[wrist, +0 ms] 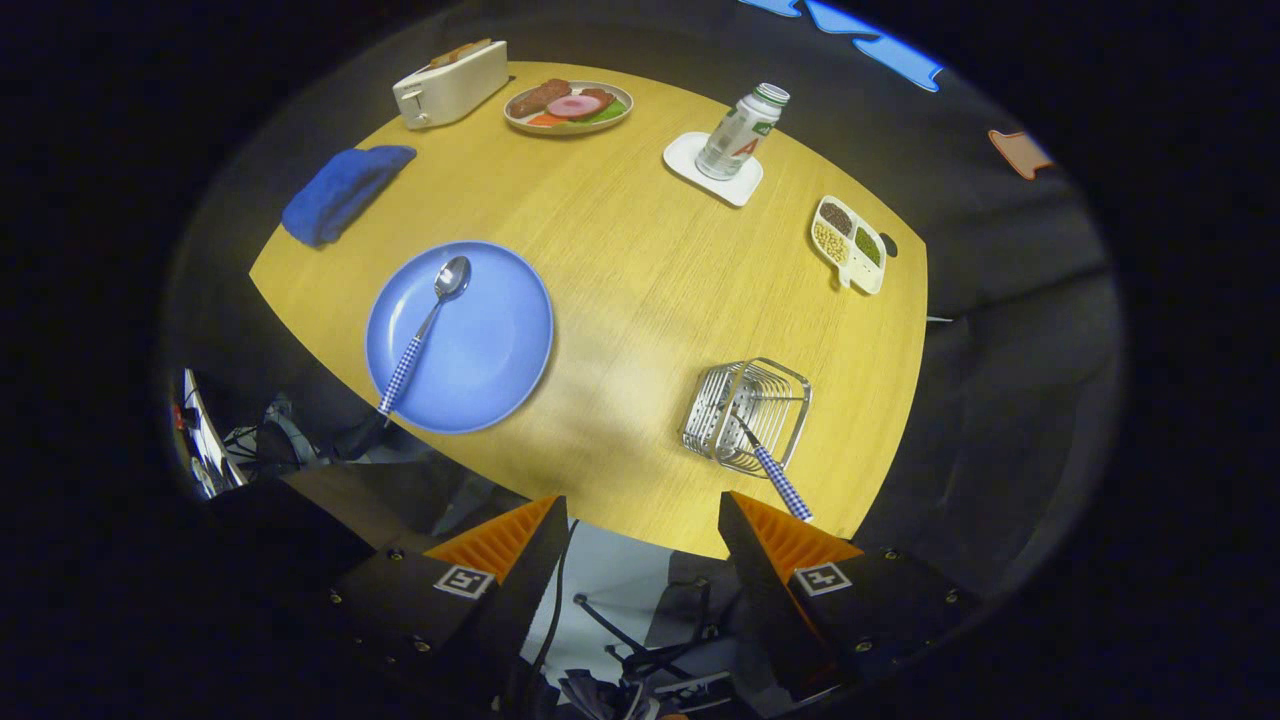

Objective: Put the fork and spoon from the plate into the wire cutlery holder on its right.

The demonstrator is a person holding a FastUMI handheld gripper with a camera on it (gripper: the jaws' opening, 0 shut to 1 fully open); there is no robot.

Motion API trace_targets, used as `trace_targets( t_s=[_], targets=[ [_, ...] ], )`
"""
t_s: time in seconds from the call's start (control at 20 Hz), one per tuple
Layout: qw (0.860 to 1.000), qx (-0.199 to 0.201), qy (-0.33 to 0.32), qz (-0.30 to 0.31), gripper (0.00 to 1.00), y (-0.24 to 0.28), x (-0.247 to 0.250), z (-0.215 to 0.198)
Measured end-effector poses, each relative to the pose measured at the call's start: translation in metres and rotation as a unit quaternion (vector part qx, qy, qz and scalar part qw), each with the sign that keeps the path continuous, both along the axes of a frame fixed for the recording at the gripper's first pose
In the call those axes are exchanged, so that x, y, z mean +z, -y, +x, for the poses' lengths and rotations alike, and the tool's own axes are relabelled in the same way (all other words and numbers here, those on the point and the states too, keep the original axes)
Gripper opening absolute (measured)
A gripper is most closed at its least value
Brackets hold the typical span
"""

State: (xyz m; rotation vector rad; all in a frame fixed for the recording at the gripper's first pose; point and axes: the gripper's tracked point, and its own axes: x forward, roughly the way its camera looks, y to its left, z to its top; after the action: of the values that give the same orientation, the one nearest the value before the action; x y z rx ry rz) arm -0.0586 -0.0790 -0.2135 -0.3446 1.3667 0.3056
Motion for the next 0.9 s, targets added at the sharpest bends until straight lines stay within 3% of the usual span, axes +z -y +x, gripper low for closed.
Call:
trace_targets(
  t_s=[0.35,0.9],
  targets=[
    [0.996,0.001,0.06,0.066,0.93,-0.067,-0.002,0.01],
    [0.995,-0.022,0.049,0.088,0.93,-0.144,-0.035,-0.01]
  ],
)
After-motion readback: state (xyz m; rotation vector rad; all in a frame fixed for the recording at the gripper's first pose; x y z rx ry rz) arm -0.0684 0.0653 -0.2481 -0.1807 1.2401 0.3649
